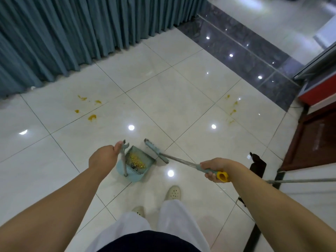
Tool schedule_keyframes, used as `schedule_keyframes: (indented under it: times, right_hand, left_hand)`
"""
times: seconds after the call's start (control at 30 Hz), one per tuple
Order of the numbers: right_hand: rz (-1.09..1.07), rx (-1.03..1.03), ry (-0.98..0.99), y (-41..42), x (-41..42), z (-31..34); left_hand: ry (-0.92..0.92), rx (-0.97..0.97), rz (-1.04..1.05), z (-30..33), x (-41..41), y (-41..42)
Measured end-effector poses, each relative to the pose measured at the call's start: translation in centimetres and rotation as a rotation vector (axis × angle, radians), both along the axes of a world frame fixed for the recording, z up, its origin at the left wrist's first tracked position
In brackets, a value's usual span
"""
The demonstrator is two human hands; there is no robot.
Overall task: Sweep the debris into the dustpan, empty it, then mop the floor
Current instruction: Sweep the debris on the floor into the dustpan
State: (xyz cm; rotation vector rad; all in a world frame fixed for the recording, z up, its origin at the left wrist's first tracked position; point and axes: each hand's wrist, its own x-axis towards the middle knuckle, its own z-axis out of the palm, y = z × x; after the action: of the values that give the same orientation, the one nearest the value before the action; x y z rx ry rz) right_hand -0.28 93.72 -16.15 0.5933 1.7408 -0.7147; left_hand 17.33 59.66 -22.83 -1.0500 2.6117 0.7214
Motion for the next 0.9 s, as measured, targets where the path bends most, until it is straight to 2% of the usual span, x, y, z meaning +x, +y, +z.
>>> schedule_keyframes:
  times: [0.27, 0.53, 0.9]
  right_hand:
    - [-0.197, -0.03, 0.057, 3.2, -5.6, -1.4]
    - [-0.343, -0.065, 0.12, 5.4, -16.8, -2.9]
    - [-0.408, -0.053, 0.2, 1.3, -32.9, -6.1]
  left_hand:
    - [0.026, 0.021, 0.078, 0.4, -6.3, 1.6]
    - [0.057, 0.012, 0.195, 0.5, -15.0, 2.9]
    - [0.068, 0.006, 0.383, 0.3, -23.8, 3.1]
